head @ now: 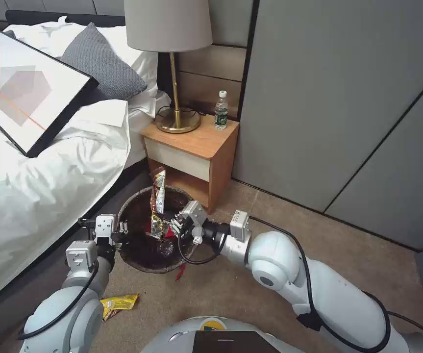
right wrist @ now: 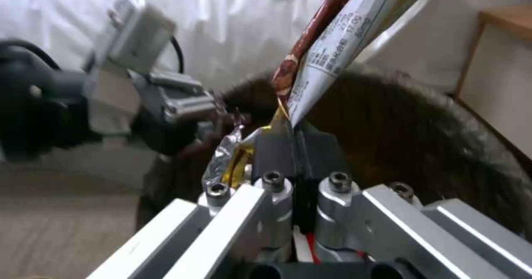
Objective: Pick up the trash bin, then pick up the garbage from the floor and place it into the trash bin.
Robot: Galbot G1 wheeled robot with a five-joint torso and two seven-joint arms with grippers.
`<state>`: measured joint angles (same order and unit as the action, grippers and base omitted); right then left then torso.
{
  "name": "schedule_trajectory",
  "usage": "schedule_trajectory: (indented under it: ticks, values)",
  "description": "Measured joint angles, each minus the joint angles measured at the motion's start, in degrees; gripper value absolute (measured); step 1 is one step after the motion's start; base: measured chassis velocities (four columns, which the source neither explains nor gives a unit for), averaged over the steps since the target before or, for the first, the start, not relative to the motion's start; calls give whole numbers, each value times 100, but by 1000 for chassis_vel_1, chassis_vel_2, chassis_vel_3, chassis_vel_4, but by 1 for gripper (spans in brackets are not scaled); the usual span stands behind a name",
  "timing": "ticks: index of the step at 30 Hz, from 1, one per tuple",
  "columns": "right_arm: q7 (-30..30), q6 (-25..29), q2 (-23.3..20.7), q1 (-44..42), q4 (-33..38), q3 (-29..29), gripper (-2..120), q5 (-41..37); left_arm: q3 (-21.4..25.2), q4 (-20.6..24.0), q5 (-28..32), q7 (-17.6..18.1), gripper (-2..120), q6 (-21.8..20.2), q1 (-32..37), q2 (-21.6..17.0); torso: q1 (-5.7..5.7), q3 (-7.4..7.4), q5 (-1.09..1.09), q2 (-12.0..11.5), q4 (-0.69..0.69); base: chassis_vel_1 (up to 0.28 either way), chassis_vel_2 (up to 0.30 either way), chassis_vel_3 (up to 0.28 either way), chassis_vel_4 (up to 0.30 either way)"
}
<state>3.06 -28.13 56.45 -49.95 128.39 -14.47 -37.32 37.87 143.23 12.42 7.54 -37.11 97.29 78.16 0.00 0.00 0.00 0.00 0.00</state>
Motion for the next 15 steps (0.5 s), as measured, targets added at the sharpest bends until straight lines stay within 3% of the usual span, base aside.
schedule_trajectory:
  ticks: [2,5,9,15]
  values:
    - [-48,-30,4,4,-48,-56,-2,85,0,0,3,-1,3,0,-14,-4,0,0,0,0,0,0,0,0,0]
    - [-148,-87,32,9,-98,-154,6,257,-2,0,5,-2,3,0,-31,-1,0,0,0,0,0,0,0,0,0]
    - [-528,-186,161,95,-229,-396,24,396,-2,0,9,-3,3,0,-49,14,0,0,0,0,0,0,0,0,0]
    - [-622,-283,250,144,-298,-471,41,469,2,0,20,-2,3,-1,-76,18,0,0,0,0,0,0,0,0,0]
